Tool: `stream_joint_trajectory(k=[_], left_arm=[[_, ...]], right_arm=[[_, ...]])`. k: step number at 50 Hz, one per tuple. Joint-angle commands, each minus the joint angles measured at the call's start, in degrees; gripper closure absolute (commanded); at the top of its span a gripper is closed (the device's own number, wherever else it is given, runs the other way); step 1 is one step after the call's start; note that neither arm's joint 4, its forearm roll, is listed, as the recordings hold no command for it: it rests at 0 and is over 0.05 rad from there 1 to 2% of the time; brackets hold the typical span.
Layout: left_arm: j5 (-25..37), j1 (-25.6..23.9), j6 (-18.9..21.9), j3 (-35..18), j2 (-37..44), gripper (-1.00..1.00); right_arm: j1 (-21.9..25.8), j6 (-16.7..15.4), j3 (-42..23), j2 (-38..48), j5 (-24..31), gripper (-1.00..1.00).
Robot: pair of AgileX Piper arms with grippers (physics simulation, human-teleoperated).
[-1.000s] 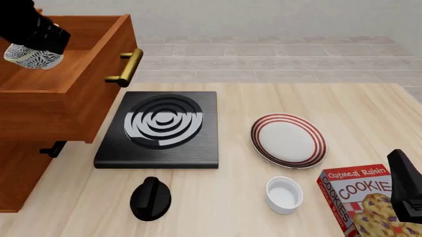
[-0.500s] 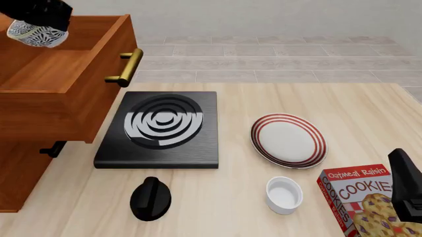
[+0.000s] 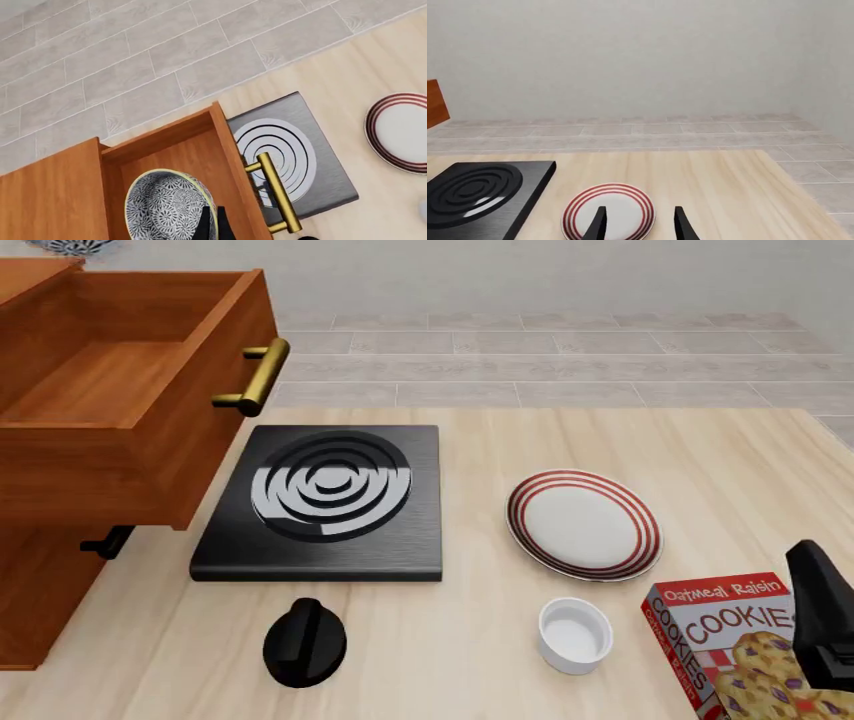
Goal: Pick the akita bowl in the top layer of the wooden cabinet and place it on the plate.
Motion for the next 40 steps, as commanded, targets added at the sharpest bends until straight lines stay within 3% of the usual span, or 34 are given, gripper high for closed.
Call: stream_joint_trajectory(k=[1, 9, 11, 13, 14, 15, 16, 33, 40], left_arm=[[0.9, -2.2, 0.5, -7.1, 1.0, 1.0], [0.8, -4.1, -0.8, -8.2, 1.9, 1.0], [0.6, -8.6, -4.6, -9.5, 1.1, 1.0], [0.8, -6.2, -2.2, -10.0, 2.3, 1.0], [0.5, -9.2, -4.8, -11.7, 1.6, 1.0], [0.9, -7.6, -2.8, -10.7, 2.4, 1.0], [0.9, -8.5, -4.2, -11.4, 2.3, 1.0], [0.8, -14.2, -5.2, -22.1, 6.5, 1.0], [-2.0, -16.1, -5.1, -18.9, 6.1, 1.0]], right_arm=[[0.0, -0.1, 0.0, 0.0, -0.1, -1.0], [0.1, -0.2, 0.0, 0.0, -0.1, -1.0], [0.1, -0.3, -0.1, 0.0, -0.2, -1.0], [0.1, -0.2, -0.1, 0.0, -0.2, -1.0], [0.1, -0.2, -0.1, 0.0, -0.2, -1.0], [0.1, -0.2, -0.1, 0.0, -0.2, -1.0], [0.1, -0.3, -0.1, 0.0, -0.2, -1.0], [0.3, -0.4, -0.1, 0.0, -0.2, -1.0], [0.2, -0.3, -0.1, 0.0, -0.3, -1.0]])
